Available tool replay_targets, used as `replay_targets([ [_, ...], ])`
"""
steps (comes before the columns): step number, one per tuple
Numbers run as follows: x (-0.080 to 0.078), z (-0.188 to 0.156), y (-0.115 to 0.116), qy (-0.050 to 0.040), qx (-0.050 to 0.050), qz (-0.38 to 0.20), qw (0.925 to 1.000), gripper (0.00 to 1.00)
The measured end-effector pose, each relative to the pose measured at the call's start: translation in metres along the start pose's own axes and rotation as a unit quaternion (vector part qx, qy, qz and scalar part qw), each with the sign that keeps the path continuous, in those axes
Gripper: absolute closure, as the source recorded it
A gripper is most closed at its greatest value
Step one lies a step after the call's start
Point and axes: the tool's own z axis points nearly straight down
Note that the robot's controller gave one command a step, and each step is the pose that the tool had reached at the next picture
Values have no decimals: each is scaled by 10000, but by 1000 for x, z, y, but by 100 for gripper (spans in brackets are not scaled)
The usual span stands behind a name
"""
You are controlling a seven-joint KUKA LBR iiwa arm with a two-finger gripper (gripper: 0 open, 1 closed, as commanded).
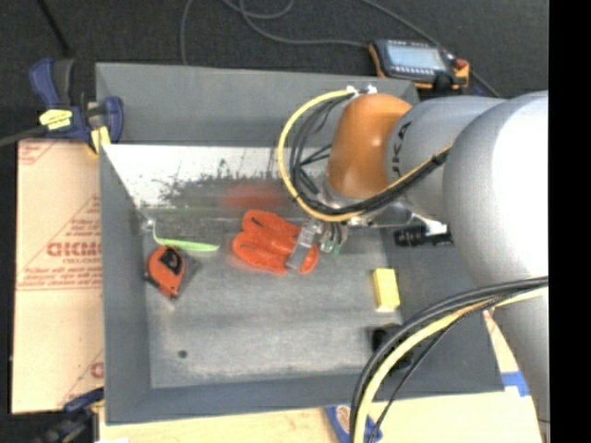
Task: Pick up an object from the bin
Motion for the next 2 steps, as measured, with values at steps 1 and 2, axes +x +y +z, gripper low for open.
replay_targets([
  [1,10,-7,5,30,19,-70,10000,100],
  [2,23,-8,6,37,21,-115,9999,100],
])
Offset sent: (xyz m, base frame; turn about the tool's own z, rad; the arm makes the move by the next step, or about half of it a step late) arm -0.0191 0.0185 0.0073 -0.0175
